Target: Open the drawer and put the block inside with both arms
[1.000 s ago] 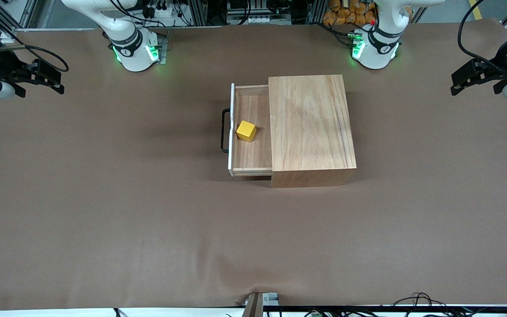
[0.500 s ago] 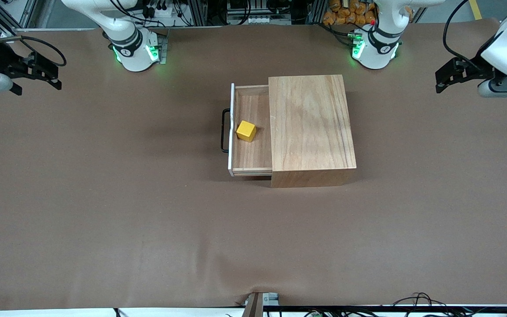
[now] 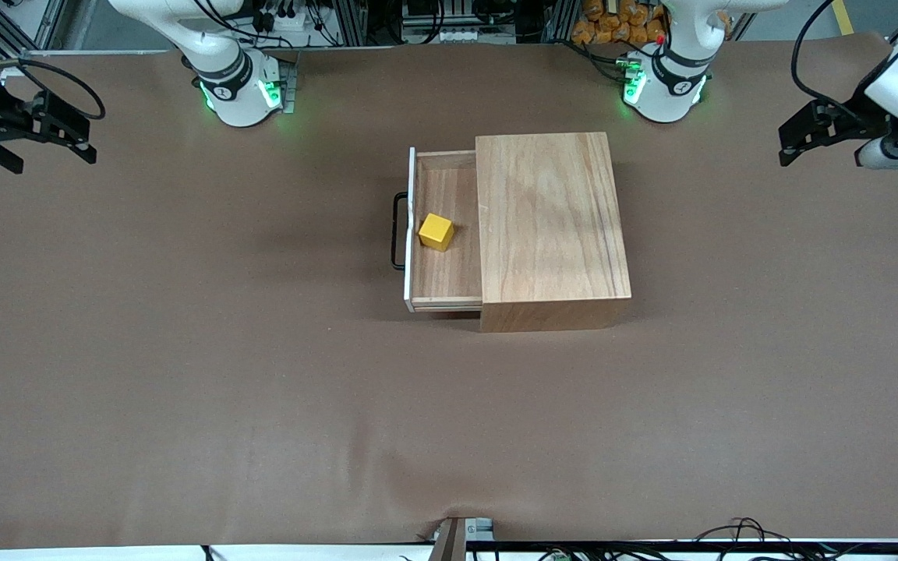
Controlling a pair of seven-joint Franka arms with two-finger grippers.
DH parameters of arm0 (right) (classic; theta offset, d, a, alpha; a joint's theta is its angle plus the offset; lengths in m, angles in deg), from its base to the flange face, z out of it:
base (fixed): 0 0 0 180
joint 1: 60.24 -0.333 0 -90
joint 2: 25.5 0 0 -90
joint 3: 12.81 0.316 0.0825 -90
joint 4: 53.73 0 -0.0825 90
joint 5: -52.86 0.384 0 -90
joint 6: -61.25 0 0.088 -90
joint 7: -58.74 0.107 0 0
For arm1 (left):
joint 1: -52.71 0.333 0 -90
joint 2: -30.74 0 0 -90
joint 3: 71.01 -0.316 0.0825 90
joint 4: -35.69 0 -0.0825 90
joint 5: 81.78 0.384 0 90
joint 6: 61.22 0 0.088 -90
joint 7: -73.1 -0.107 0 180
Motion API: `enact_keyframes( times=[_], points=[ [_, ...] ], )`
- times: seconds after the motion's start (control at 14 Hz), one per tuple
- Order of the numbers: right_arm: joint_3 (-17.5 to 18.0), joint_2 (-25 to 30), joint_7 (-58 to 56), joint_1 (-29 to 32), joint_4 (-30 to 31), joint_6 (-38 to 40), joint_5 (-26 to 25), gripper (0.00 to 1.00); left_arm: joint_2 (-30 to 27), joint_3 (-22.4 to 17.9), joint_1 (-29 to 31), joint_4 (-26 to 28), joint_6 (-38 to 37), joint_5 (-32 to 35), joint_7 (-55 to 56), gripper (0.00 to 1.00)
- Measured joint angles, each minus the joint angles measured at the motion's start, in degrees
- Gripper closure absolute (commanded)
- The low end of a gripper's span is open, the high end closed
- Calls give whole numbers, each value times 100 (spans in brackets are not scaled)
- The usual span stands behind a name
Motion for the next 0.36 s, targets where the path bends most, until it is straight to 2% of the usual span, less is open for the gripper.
enact_keyframes(
  times=[0.36],
  points=[
    [-1, -68, 0, 4, -45, 8, 0, 0, -3, -30, 178, -84, -1, -97, 0, 0]
  ],
)
